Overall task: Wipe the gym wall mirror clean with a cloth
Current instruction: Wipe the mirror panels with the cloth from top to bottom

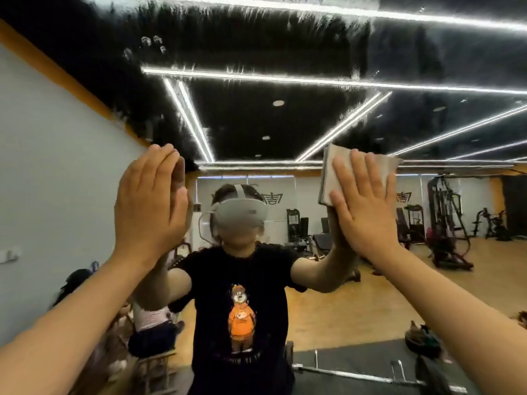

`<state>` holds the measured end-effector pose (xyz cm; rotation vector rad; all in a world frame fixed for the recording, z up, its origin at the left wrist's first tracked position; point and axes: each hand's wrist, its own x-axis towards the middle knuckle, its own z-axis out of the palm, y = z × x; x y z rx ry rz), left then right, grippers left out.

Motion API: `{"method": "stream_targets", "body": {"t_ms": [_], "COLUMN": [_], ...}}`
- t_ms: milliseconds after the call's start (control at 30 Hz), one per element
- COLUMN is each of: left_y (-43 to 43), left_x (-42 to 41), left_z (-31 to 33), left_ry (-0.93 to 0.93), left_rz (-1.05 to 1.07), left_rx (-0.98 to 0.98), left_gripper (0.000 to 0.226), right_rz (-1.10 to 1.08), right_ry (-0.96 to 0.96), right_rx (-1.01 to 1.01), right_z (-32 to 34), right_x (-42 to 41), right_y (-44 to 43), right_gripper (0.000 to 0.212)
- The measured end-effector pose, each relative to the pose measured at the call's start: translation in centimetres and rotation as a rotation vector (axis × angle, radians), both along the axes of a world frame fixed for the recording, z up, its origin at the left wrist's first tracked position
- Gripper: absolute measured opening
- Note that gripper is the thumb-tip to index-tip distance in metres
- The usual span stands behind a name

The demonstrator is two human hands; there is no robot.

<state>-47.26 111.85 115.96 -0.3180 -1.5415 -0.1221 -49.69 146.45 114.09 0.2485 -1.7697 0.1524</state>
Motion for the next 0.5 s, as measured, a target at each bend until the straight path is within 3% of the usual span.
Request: {"method": "stream_targets", "body": {"t_ms": [167,367,500], "left_y": [0.4,-1.1,-1.5], "left_x": [1.3,2.1,1.5], "left_z": [-2.0,-8.5,-8.8], "left_ry": [-0.030,-0.205,-0.214], "left_rz": [-0.069,0.127,0.132], "left_rx": [0.136,-0.132,-0.114], "left_gripper": [0.050,0.061,0.062], "right_rz": [0.010,-0.013,-0.038], "right_ry": [0.032,0.043,0.062], "right_rx": [0.049,0.184,0.184], "right_z": [-7.2,-13.7,-12.6], "right_x": [-0.2,0.5,0.2], "right_y": [-0.1,0.6,0.4], "right_gripper": [0.056,0.056,0.058]}}
